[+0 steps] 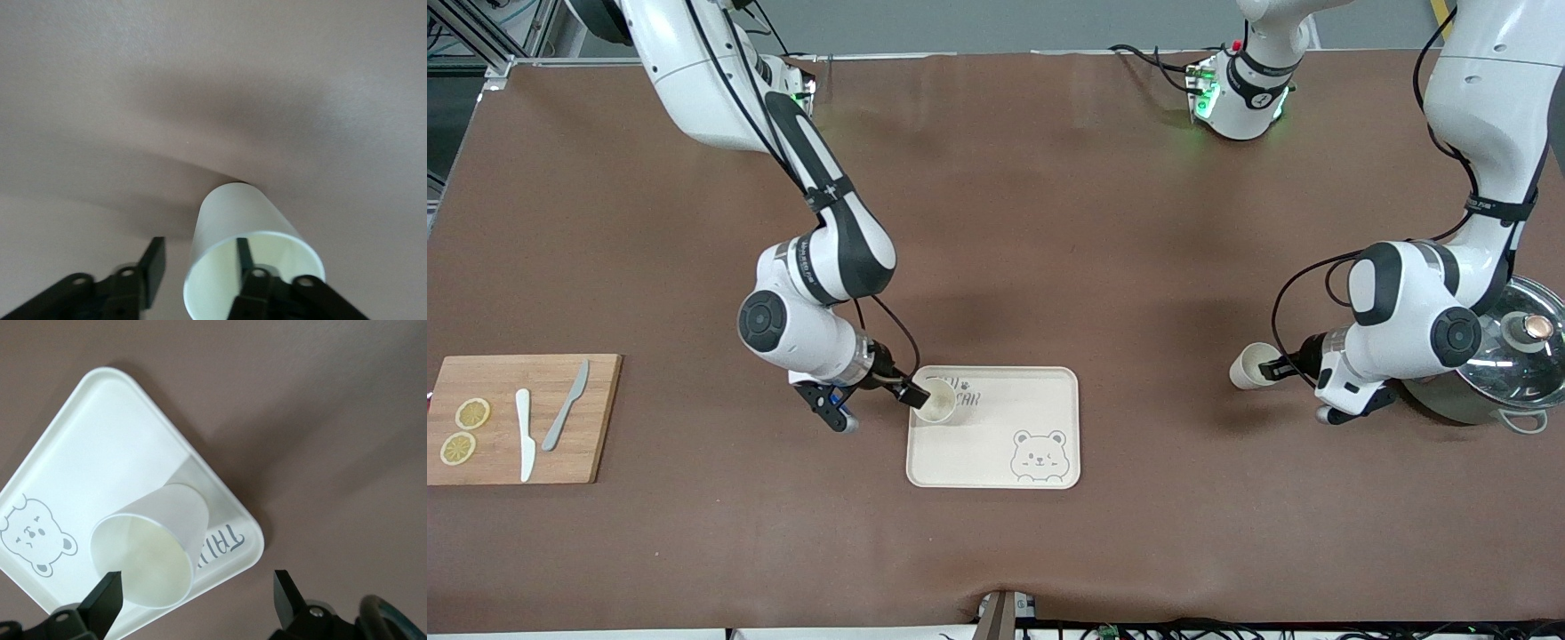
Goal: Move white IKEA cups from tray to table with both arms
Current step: 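Grasp the second cup with the right gripper while the left gripper releases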
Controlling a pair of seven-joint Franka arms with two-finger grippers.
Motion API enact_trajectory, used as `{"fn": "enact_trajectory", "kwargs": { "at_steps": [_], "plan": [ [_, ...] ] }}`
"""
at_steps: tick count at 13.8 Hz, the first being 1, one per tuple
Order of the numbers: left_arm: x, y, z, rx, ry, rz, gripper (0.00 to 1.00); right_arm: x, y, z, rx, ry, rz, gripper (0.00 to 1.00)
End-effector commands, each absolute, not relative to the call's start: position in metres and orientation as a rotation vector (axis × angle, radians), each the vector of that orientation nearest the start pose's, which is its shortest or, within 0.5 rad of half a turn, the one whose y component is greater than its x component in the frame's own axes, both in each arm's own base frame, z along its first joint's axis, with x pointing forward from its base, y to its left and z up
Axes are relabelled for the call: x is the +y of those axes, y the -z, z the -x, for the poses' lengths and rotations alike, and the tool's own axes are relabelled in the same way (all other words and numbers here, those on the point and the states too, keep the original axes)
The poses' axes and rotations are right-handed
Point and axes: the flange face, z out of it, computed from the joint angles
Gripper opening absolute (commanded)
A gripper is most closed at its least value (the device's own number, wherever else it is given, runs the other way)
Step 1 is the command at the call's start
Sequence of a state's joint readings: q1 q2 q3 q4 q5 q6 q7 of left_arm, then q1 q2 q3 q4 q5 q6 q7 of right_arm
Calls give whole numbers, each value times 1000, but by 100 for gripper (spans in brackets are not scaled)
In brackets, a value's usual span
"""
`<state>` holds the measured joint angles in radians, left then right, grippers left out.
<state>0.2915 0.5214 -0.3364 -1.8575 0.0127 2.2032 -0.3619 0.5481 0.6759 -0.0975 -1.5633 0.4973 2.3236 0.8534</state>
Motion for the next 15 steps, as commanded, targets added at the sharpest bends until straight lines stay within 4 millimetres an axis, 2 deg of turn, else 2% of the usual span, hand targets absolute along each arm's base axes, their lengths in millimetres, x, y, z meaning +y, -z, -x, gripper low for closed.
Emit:
{"fn": "enact_trajectory", "kwargs": {
  "at_steps": [1,4,5,7,8,10,12,13,14,15],
  "plan": [
    [-12,-299,-618,-531,-259,3202,100,346,-252,-635,975,-157,2652,72],
    [-9,-355,-621,-514,-205,3183,100,346,-251,-634,938,-124,2697,7],
    [-6,-375,-621,-499,-191,3179,100,347,-251,-634,932,-120,2703,0],
    [7,-406,-619,-461,-205,3173,100,343,-252,-636,928,-118,2706,0],
    [21,-423,-620,-431,-191,3178,100,341,-259,-640,929,-115,2699,0],
    [31,-452,-616,-371,-186,3180,100,337,-275,-647,925,-135,2698,0],
    [47,-481,-609,-395,-182,3166,100,325,-307,-660,918,-218,2705,0],
    [49,-503,-605,-401,-165,3159,100,316,-331,-665,909,-264,2707,0],
    [50,-520,-603,-403,-160,3155,100,306,-347,-666,900,-318,2718,0],
    [52,-534,-600,-403,-160,3146,100,288,-368,-665,882,-339,2735,0]
  ]
}}
